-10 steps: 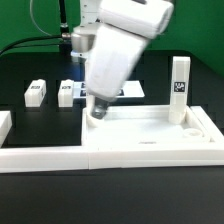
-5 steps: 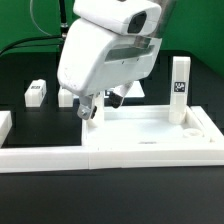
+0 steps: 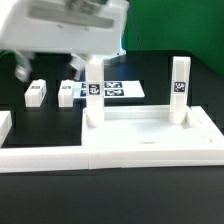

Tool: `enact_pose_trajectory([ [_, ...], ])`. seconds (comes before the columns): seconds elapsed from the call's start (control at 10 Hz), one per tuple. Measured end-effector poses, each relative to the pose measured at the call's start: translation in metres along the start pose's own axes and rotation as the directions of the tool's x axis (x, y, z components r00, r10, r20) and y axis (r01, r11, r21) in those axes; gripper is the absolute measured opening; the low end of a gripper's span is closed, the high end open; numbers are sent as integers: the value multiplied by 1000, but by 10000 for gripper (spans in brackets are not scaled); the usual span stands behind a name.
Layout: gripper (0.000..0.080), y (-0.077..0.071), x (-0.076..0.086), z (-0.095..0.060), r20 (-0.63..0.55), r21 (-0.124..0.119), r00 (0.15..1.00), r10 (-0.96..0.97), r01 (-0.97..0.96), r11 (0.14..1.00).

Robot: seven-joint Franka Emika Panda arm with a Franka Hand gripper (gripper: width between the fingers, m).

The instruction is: Assemble desk

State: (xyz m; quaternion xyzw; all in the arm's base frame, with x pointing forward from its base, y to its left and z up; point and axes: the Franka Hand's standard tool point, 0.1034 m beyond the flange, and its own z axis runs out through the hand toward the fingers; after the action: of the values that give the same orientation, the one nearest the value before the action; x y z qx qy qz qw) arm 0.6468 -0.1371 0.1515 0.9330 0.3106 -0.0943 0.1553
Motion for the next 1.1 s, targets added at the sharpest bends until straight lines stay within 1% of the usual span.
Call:
enact_pose_trajectory([
  [0.1, 649, 2, -3, 0, 1, 2, 993, 114, -114, 993],
  [0.4, 649, -1, 0, 1, 1, 9, 953, 302, -302, 953],
  [0.5, 649, -2, 1, 1, 1, 11, 927, 375, -375, 927],
  [0.6, 649, -2, 0, 0, -3, 32, 902, 432, -431, 902],
  [0.7, 649, 6, -15, -2, -10, 90, 861, 509, -506, 858],
  [0.8, 649, 13, -37, -1, 3, 126, 813, 582, -577, 807],
  [0.9, 649, 12, -56, 5, 42, 191, 727, 686, -679, 709],
  [1.0, 649, 13, -69, 7, 89, 250, 634, 768, -761, 599],
  [1.1, 649, 13, -70, 8, 100, 254, 603, 792, -785, 565],
])
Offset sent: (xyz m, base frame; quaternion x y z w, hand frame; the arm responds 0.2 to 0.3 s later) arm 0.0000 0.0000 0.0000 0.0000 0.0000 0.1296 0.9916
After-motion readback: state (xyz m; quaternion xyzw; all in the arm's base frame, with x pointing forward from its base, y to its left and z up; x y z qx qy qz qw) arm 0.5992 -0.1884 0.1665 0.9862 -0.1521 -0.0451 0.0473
